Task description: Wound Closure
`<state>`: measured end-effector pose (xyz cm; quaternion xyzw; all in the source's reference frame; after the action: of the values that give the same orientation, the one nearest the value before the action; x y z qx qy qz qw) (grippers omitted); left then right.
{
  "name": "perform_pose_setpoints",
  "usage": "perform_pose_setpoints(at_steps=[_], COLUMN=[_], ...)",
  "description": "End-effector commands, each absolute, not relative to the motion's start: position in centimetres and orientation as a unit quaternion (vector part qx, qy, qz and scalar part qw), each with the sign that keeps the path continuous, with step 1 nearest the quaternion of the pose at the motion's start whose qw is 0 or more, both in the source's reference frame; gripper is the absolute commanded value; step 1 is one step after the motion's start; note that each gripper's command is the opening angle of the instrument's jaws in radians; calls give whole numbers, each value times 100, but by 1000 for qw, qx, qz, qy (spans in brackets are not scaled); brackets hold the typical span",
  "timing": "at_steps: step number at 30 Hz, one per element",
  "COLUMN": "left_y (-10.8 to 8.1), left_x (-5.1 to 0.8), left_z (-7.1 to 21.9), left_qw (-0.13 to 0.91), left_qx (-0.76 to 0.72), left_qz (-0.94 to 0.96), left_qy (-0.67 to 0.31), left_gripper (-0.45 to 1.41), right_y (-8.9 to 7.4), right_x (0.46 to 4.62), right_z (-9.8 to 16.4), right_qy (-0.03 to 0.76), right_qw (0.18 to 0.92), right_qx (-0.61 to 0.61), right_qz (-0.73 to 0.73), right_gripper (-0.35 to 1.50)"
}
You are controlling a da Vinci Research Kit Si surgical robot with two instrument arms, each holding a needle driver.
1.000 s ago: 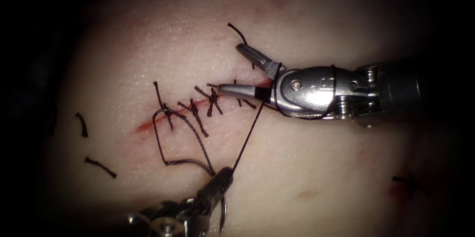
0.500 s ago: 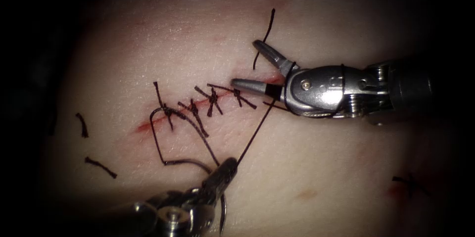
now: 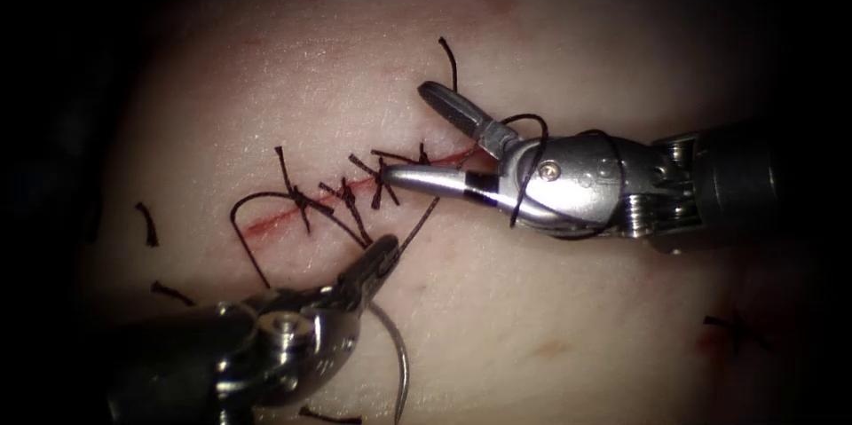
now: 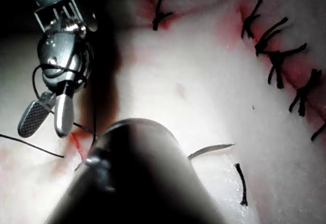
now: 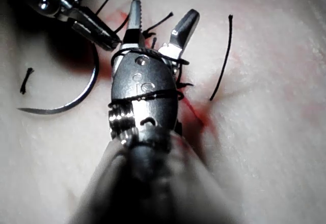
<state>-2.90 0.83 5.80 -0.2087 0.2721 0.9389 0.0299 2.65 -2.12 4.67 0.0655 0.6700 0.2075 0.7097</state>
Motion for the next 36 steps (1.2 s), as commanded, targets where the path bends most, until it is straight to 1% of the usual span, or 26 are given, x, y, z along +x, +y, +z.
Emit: perform_pose_setpoints(at_steps=[1, 8, 11, 14, 18, 20, 21, 24, 27, 28, 29, 30, 36], left_y=[91, 140, 145, 142, 137, 136, 136, 131, 124, 122, 119, 118, 121], left_x=[-291, -251, -245, -241, -238, -235, -232, -221, -217, -217, -217, -217, -218], left_z=[589, 624, 628, 625, 613, 604, 595, 567, 557, 554, 551, 550, 553], left_qw=[34, 58, 60, 65, 68, 72, 77, 94, 92, 91, 91, 91, 89], left_qx=[-208, -205, -205, -208, -210, -213, -217, -224, -221, -221, -219, -219, -218], left_qz=[939, 940, 939, 939, 937, 936, 933, 927, 926, 926, 926, 926, 927], left_qy=[273, 268, 268, 267, 269, 272, 276, 288, 293, 293, 293, 293, 293], left_gripper=[-45, -45, -45, -45, -45, -45, -45, -45, -45, -45, -45, -45, -45], right_y=[-224, -241, -247, -249, -246, -244, -240, -235, -231, -229, -227, -226, -229], right_x=[270, 267, 268, 268, 265, 261, 256, 241, 232, 230, 228, 229, 230], right_z=[474, 482, 484, 486, 491, 495, 499, 504, 502, 500, 498, 498, 492], right_qy=[677, 704, 703, 694, 660, 637, 604, 569, 568, 567, 566, 567, 580], right_qw=[703, 674, 674, 684, 717, 742, 775, 801, 798, 798, 799, 798, 790], right_qx=[79, 146, 166, 171, 163, 144, 106, 59, 33, 25, 15, 13, 20], right_qz=[203, 172, 155, 146, 153, 151, 151, 177, 199, 202, 203, 203, 197], right_gripper=[127, 121, 111, 100, 100, 88, 88, 88, 90, 93, 103, 105, 108])
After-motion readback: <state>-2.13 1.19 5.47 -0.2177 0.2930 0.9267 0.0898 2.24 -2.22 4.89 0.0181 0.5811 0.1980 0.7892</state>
